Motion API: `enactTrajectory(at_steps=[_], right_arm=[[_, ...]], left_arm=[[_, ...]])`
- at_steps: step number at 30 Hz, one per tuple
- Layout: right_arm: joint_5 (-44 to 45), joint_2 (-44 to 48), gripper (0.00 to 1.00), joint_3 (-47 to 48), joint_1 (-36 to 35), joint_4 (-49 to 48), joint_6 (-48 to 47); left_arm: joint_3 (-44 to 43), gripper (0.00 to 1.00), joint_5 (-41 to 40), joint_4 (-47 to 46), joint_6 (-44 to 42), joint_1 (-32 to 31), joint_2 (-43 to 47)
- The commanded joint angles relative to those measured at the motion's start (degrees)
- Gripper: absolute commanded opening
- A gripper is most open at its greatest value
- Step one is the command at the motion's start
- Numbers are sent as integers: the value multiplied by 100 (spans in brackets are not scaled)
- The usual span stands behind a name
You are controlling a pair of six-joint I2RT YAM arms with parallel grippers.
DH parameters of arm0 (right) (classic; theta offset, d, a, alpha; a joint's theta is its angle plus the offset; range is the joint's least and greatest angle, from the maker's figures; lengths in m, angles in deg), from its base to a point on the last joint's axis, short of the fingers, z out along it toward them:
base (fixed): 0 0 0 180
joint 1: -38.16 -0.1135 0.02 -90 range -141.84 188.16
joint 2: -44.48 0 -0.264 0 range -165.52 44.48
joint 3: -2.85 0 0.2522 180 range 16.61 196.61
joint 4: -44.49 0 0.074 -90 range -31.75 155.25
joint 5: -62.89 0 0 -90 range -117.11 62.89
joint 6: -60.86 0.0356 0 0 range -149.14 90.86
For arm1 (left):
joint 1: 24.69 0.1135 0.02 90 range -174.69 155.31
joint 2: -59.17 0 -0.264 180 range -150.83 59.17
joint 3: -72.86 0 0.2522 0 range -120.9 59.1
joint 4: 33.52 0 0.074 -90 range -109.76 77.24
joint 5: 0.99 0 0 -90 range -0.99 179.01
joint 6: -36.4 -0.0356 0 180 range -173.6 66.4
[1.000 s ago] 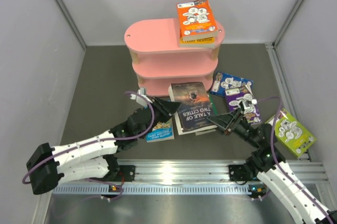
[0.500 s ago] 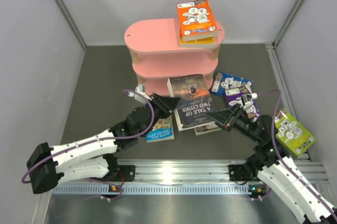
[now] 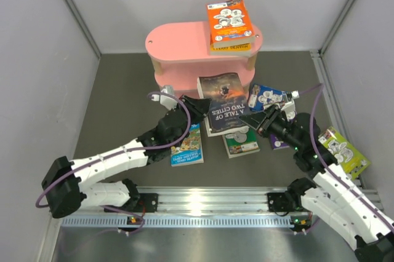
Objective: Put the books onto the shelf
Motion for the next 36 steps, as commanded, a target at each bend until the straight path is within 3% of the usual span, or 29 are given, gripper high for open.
enactTrajectory(at_steps=[1, 8, 9, 12, 19, 25, 36], right_arm=[[350, -404, 0, 667, 8, -574, -986], [448, -1188, 0, 1116, 421, -635, -1269], [395, -1284, 0, 1168, 613, -696, -1269], [79, -1680, 0, 1213, 1062, -1003, -1190], [-80, -2374, 0, 1450, 1406, -1425, -988], [428, -2594, 0, 1546, 1336, -1602, -610], [3082, -2963, 0, 2047, 413, -1198, -198]], left_arm=[[-404, 10, 229, 280, -650, 57, -246], [-870, 63, 696, 525, -895, 479, -344], [-957, 76, 696, 578, -965, 496, -309], [-1020, 87, 687, 763, -1071, 532, -195], [-669, 89, 555, 956, -1002, 540, 446], [-369, 88, 476, 1053, -922, 540, 869], [-167, 87, 467, 1387, -1036, 540, 1369]])
